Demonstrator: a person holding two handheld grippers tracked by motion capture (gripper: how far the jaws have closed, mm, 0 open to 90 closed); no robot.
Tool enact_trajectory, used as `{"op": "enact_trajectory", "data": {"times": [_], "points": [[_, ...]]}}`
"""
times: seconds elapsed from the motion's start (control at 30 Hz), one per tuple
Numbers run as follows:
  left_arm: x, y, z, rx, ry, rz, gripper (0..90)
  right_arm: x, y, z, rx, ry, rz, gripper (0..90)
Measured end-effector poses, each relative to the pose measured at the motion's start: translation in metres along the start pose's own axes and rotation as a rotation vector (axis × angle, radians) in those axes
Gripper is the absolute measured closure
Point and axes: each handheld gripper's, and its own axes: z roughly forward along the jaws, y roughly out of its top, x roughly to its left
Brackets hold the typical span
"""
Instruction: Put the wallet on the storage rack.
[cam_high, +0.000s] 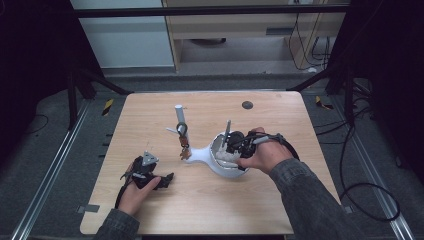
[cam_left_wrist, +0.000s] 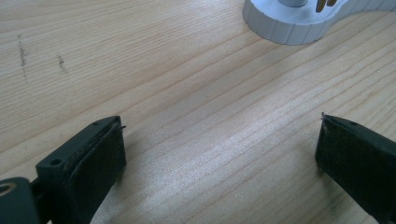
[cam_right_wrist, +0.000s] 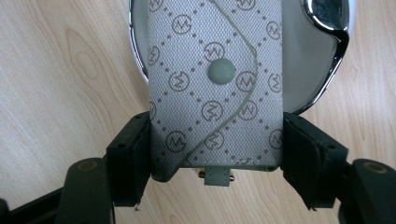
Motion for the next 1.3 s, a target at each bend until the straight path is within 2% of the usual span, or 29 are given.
{"op": "enact_trajectory", "data": {"times": [1.3], "points": [[0.0,0.0,0.0,0.001,0.0,0.001,0.9,-0.009,0.015,0.019,0.032,0.01,0.013,30.6]]}}
